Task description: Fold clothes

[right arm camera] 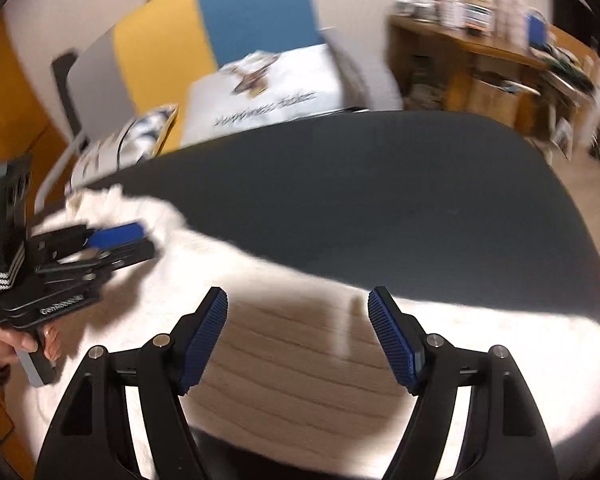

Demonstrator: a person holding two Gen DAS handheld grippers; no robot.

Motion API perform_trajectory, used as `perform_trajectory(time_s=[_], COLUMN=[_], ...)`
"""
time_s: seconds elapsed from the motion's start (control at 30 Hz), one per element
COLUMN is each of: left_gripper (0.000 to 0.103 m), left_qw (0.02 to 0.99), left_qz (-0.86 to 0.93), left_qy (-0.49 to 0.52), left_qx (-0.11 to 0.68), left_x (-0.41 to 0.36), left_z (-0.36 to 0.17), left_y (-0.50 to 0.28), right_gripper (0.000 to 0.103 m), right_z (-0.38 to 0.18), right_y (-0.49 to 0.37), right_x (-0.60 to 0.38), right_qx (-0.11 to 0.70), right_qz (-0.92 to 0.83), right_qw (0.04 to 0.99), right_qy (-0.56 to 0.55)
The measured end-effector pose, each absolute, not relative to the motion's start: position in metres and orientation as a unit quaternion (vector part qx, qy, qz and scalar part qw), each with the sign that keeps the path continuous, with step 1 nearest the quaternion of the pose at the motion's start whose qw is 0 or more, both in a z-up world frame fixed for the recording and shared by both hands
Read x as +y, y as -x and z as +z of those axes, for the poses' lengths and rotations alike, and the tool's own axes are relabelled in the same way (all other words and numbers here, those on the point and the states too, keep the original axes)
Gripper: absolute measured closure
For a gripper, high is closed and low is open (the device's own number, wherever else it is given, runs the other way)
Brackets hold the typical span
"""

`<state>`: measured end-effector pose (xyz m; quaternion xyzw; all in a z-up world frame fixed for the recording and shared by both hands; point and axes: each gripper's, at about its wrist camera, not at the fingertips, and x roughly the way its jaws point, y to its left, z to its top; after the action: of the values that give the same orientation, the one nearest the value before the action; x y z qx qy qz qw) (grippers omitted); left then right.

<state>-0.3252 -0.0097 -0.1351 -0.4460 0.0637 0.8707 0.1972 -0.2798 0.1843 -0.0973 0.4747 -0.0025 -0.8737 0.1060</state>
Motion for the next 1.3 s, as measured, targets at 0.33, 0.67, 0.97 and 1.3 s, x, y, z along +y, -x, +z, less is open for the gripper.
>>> perform_trajectory(time_s=[0.33, 0.67, 0.97, 1.3], left_gripper=[0.071, 0.073, 0.073, 0.074], left_qw=[0.245, 0.216, 0.302, 0.285], left_qz=[0.878, 0.866, 0.853, 0.836], left_qy=[0.412, 0.451, 0.423, 0.467], left_qx=[0.010, -0.014, -0.051, -0.031], left_x=[-0.021, -0.017, -0.020, 0.014], left_z=[-0.117, -0.142, -0.126, -0.147], left_y=[0.319, 0.339, 0.333, 0.352], right_gripper=[0.022, 0.013, 0.008, 0.008], right_z=[-0.101, -0.126, -0.112, -0.136], right_y=[0.277, 0.305, 0.282, 0.261], right_x=[0.167, 0.143, 0.156, 0.223], right_qx=[0.012, 0.037, 0.070, -0.004], right_qz=[-0.884, -0.882, -0.895, -0.889], right_qw=[0.061, -0.006, 0.012, -0.034], right_qy=[-0.463, -0.470, -0.440, -0.458])
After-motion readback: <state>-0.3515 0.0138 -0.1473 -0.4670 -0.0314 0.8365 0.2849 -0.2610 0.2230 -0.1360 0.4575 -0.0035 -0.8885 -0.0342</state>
